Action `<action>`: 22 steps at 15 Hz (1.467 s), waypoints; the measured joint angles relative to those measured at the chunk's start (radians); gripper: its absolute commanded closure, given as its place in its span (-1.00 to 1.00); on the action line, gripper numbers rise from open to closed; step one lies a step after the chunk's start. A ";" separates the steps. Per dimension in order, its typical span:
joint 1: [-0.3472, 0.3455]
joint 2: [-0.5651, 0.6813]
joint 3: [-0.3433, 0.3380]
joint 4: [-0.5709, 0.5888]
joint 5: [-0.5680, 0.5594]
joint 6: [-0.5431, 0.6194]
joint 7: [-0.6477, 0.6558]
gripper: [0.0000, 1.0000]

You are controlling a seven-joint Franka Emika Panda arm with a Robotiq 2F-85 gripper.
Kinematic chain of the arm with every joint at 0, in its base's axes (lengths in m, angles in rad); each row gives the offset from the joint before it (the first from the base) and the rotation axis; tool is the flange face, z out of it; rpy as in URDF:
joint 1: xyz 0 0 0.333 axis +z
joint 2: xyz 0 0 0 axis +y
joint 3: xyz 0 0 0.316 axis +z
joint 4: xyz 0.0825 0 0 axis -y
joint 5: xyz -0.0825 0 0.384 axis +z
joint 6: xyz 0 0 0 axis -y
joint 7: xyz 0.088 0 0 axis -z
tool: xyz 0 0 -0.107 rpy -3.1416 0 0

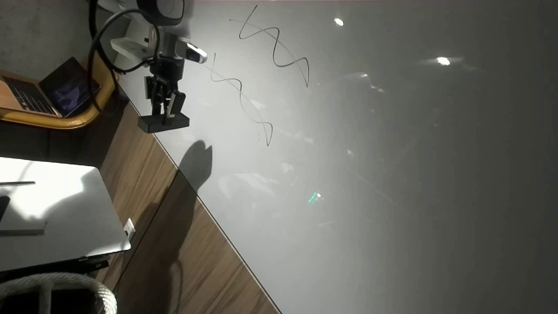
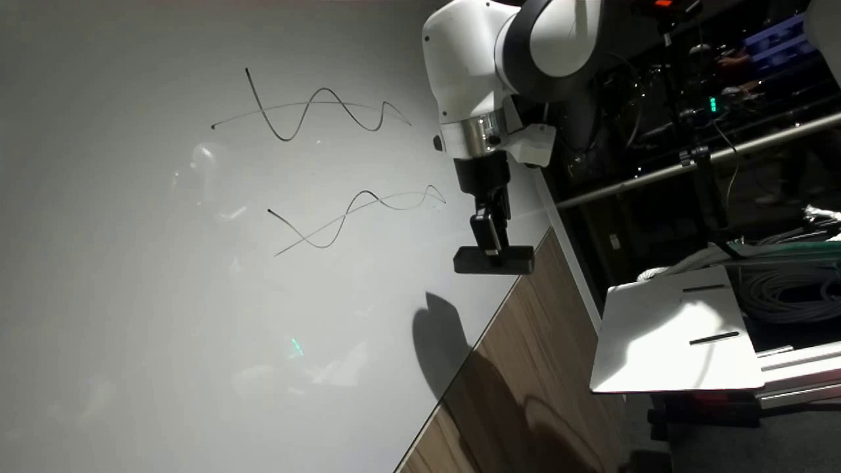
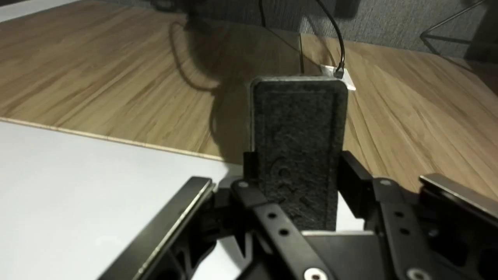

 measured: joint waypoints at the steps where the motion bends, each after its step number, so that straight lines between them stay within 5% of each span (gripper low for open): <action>1: 0.000 -0.007 0.015 0.027 -0.011 -0.019 0.000 0.44; 13: 0.062 -0.018 0.137 0.347 -0.053 -0.149 -0.008 0.44; 22: 0.107 -0.094 0.210 0.415 -0.131 -0.154 -0.013 0.44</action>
